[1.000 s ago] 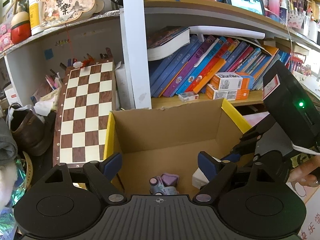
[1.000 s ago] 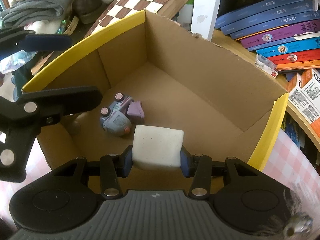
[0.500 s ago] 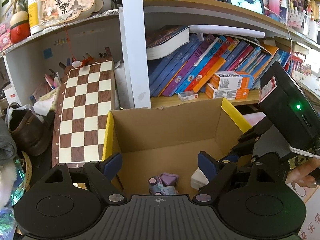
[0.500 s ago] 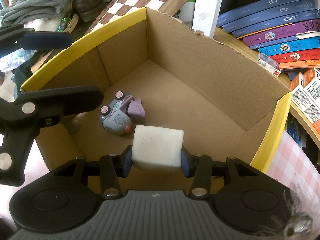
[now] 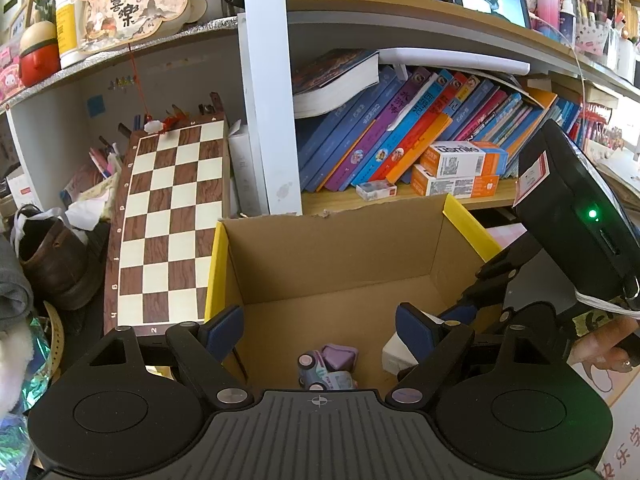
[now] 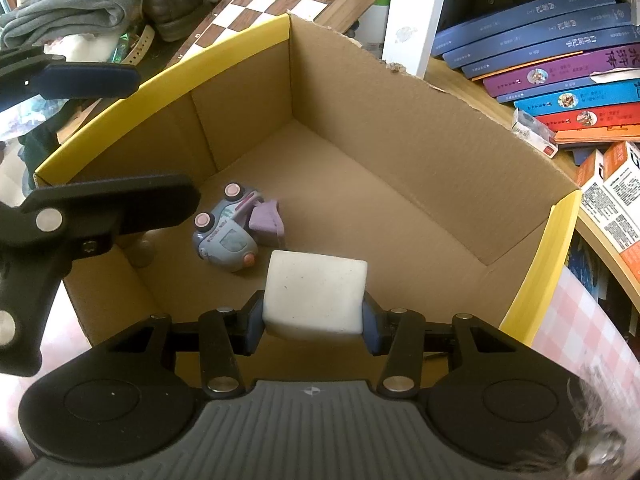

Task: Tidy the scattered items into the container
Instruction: 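Lower the foam block into the box and open the right tool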

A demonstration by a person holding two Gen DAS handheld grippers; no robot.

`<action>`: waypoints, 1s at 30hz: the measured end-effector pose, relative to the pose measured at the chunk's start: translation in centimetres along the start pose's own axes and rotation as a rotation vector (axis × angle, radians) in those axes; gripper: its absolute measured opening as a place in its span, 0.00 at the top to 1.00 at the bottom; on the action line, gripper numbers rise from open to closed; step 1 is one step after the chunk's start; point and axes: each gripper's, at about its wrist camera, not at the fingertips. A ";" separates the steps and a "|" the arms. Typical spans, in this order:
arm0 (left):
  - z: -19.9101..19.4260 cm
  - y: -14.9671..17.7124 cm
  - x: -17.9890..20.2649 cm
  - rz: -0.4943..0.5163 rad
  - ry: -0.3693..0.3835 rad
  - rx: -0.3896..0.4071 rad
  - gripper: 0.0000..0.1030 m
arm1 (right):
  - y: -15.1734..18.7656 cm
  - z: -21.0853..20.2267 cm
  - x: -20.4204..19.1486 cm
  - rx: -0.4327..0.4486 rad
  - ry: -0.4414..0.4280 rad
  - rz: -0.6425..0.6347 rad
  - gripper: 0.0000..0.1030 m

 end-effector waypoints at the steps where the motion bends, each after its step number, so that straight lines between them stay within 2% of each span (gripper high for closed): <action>1: 0.0 0.0 0.0 0.000 -0.001 0.000 0.17 | 0.0 0.0 0.0 0.002 0.003 -0.002 0.56; 25: -0.2 -0.1 -0.1 0.005 -0.006 -0.001 0.17 | -0.6 -0.6 0.0 0.018 0.032 -0.026 0.56; 30: -0.5 -0.2 -0.1 0.006 -0.010 0.005 0.17 | -0.7 -0.7 0.0 0.020 0.032 -0.028 0.53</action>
Point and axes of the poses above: each gripper's, at about its wrist camera, not at the fingertips, and z roughly the way its jaws point, x to its right, y to its underside, and after that the axes turned 6 degrees about -y, right-handed
